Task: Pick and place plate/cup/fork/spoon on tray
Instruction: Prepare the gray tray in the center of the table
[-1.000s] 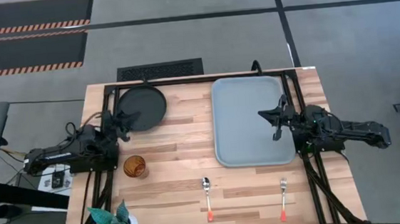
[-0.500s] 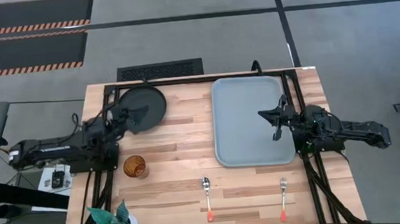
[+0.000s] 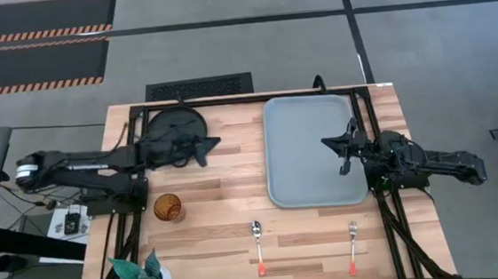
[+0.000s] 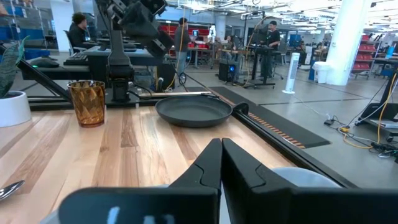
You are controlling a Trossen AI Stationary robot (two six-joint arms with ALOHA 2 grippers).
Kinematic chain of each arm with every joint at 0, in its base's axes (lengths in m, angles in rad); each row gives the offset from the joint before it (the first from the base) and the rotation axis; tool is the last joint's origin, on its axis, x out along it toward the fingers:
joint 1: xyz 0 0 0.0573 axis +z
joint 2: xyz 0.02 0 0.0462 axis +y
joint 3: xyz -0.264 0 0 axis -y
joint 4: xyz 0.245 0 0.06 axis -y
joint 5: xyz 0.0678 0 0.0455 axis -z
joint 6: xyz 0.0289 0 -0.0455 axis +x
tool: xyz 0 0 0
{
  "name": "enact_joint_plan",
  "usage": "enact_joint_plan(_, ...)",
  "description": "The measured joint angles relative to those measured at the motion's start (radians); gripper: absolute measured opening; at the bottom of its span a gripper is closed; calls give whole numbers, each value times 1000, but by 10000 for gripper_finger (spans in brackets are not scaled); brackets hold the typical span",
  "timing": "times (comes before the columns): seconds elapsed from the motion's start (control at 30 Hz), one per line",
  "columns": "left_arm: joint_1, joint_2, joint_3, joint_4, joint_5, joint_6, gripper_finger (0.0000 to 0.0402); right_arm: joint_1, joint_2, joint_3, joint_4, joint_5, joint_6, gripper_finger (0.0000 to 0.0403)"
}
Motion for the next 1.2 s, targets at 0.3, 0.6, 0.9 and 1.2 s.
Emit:
enact_joint_plan(0.3,-23,338,230,-122,-57,-81,0,0,0,0,0,0,0,29)
enact_joint_plan(0.6,-24,646,515,-255,-23,-209,7,0,0,0,0,0,0,29)
enact_joint_plan(0.9,-17,874,739,-461,3,-245,100,0,0,0,0,0,0,27)
enact_joint_plan(1.2,1,962,755,-442,15,-313,159,0,0,0,0,-1,0,28)
